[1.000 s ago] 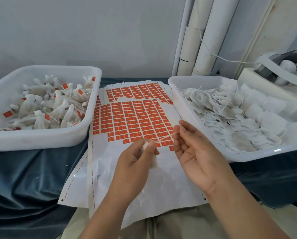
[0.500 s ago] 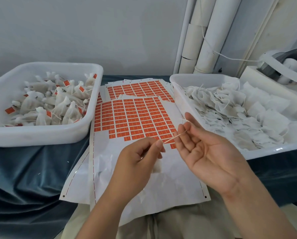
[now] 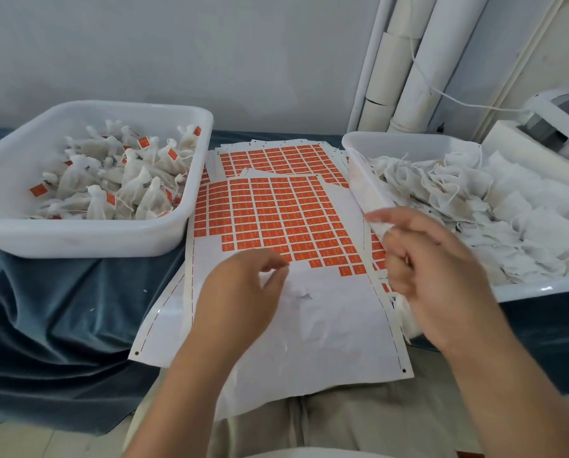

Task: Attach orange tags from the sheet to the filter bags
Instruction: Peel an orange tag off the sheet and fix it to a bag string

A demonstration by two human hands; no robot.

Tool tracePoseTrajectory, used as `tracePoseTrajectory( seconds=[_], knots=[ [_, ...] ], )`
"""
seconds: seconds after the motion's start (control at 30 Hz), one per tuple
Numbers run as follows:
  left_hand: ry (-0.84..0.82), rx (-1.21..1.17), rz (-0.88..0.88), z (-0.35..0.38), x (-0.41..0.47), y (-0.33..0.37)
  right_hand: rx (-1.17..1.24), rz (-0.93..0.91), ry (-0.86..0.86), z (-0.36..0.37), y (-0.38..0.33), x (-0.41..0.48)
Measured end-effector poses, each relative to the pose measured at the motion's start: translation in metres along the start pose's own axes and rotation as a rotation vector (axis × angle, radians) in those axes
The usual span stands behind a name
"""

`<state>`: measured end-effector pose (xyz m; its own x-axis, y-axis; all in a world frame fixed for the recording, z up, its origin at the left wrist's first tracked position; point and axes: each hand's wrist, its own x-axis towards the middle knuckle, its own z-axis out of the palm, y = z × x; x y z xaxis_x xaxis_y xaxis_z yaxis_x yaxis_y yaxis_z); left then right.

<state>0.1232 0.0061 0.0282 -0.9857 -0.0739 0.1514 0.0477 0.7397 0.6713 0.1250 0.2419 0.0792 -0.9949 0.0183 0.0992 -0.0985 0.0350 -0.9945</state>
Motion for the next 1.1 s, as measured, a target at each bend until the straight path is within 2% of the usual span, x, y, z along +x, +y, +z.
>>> tracePoseTrajectory(
  seconds=[0.1,0.17,0.3,0.5,0.6,0.67,0.8,1.0,1.1],
  knots=[
    [-0.026,0.093,0.093,0.024,-0.006,0.006,-0.672,-0.112,0.04,0.012,0.024,0.003],
    [-0.014,0.169,0.189,0.039,-0.01,0.007,-1.002,-0.198,0.029,0.019,0.039,0.006],
    [0.018,0.292,0.236,0.051,-0.01,0.004,-1.252,-0.159,-0.007,0.024,0.062,0.011],
    [0.075,0.223,0.224,0.052,-0.009,0.002,-1.348,-0.246,0.001,0.015,0.07,0.017],
    [0.103,0.191,0.217,0.052,-0.01,0.004,-1.332,-0.228,0.017,0.015,0.07,0.017],
    [0.12,0.17,0.22,0.049,-0.013,0.003,-1.283,-0.15,0.034,0.012,0.068,0.019],
    [0.177,0.142,0.34,0.046,-0.014,-0.003,-1.096,0.052,-0.022,0.005,0.061,0.026],
    [0.415,0.078,0.563,0.044,-0.01,-0.01,-1.013,0.137,-0.092,-0.005,0.052,0.026],
    [0.5,0.088,0.625,0.038,-0.008,-0.017,-0.85,0.157,-0.138,-0.005,0.045,0.025]
  ],
)
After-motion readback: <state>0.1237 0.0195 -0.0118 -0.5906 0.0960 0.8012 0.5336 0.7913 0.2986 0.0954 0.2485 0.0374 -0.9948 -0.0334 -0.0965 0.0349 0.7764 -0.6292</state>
